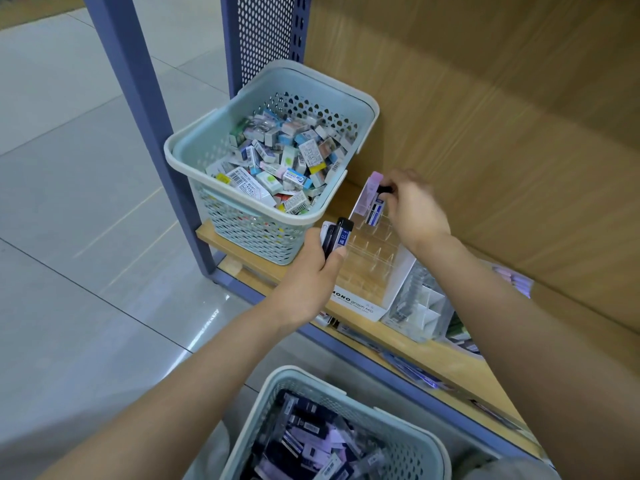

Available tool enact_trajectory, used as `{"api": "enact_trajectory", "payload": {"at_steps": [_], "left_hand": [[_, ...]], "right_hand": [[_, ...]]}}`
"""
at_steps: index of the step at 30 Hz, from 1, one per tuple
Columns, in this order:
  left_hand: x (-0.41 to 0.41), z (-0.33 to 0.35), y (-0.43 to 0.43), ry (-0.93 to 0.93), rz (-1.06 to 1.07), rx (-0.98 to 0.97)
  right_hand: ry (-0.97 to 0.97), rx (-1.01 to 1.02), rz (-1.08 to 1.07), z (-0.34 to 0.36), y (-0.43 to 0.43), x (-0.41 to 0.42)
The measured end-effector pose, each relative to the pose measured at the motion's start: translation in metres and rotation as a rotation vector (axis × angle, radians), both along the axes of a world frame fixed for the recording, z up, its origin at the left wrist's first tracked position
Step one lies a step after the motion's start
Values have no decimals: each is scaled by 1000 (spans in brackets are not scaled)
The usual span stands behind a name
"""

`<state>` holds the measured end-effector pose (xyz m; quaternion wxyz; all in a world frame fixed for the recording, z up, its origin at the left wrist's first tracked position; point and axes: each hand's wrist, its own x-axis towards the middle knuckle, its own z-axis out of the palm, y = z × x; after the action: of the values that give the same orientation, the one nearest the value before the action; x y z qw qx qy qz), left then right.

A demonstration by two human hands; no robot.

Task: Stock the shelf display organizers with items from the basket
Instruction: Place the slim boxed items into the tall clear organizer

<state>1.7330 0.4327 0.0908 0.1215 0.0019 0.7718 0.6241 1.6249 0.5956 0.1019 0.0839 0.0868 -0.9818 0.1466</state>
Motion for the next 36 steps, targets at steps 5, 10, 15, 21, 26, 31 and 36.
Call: {"api": "enact_trajectory", "payload": {"at_steps": [5,10,15,21,26,31,36], "left_hand": [[0,-1,1,31,-10,-13],[4,1,0,20,-58,10],[11,4,2,-18,1,85],[16,6,6,-41,26,109],[18,9,12,-25,12,137],[16,7,14,-29,-10,63],[10,4,12,-119,121,91]], "right_hand": [[58,81,-10,2,4,-1],[26,169,-36,3,1,4],[71,-258,49,15,-10,41],[-424,-648,129,34,-8,90],[-593,-804,84,45,2,98],[-829,-762,36,57,17,86],[-248,-842,-132,52,21,54]]}}
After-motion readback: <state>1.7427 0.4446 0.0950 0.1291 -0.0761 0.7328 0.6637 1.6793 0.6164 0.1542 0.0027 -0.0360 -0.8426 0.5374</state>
